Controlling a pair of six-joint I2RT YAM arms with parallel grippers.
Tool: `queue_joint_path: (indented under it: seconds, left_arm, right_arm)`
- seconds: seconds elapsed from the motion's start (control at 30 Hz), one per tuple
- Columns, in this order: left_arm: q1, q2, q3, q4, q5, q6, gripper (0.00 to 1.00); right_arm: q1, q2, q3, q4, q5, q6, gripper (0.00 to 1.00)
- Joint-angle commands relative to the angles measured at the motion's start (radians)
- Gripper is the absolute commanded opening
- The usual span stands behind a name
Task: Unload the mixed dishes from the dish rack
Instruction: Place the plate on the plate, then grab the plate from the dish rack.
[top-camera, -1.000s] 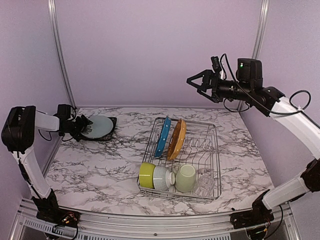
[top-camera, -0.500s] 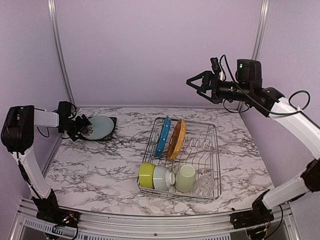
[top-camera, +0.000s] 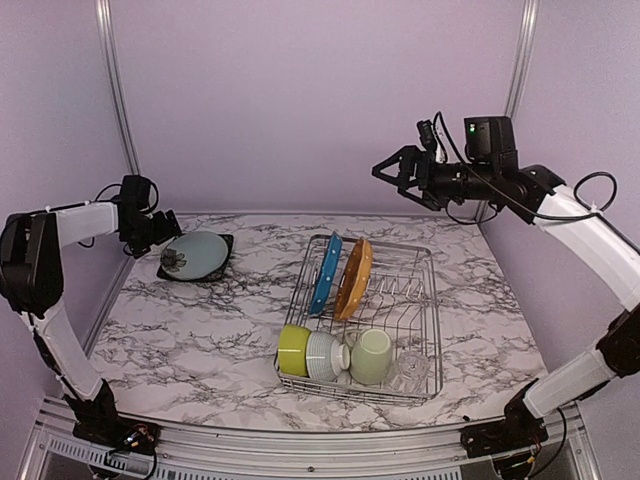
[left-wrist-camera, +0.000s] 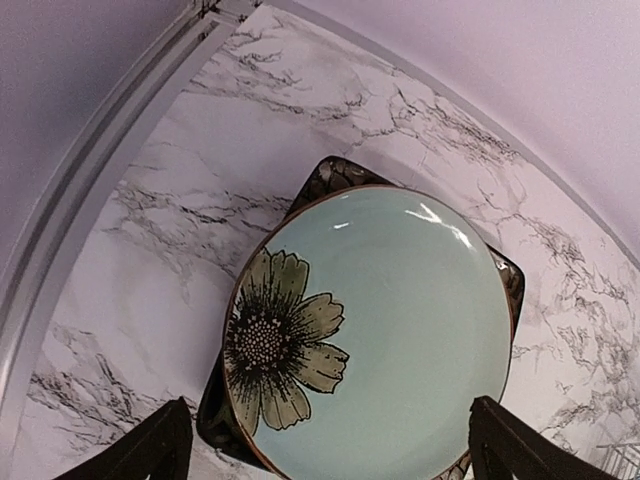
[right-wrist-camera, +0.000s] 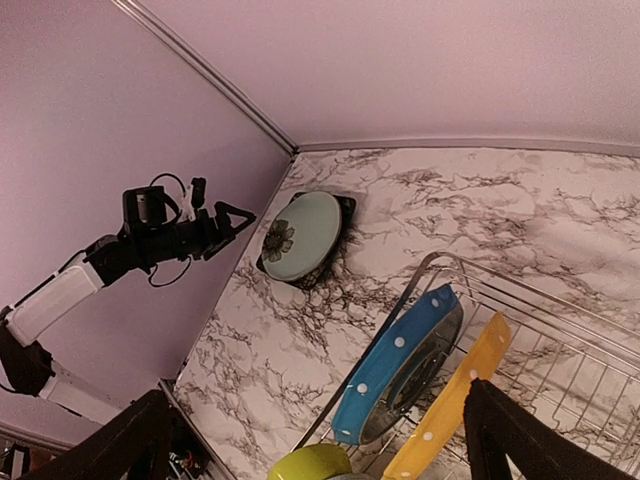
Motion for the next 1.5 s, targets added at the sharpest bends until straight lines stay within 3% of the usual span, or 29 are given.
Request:
queue_joint_path:
  seconds: [0.0, 0.17, 0.3, 0.47, 0.7, 1.07, 1.47]
  left_arm:
    - [-0.024, -0.098, 0.085, -0.126, -0.193, 0.097, 0.99]
    - [-0.037, -0.246, 0.075, -0.059, -0.264, 0.108, 0.99]
    - [-0.018, -0.381, 0.049, 0.014, -0.254, 0.031, 0.99]
    - [-0.018, -0.343, 0.200, -0.148, -0.219, 0.050, 0.99]
    - [-0.086, -0.417, 0.123, -0.128, -0.165, 0.081, 0.99]
    - [-0.237, -0.470, 0.041, -0.128, -0.167, 0.106, 0.99]
    - [-0.248, -0.521, 0.001, -0.098, -0.193, 0.098, 0.99]
  right_arm:
    - [0.020, 0.050, 0.133, -0.173, 0.151, -0.080, 0.98]
    - [0.024, 0.103, 0.272, -0.286, 0.333, -0.201, 0.98]
    - [-0.021, 0.077, 0.233, -0.276, 0.397, -0.167, 0.99]
    - [-0.042, 0.039, 0.175, -0.256, 0.307, -0.128, 0.98]
    - [-0.030, 0.114, 0.189, -0.355, 0.141, 0.009, 0.98]
    - [0.069, 0.165, 0.112, -0.388, 0.147, 0.198, 0.97]
    - [0.106, 0.287, 0.064, -0.371, 0.116, 0.259, 0.87]
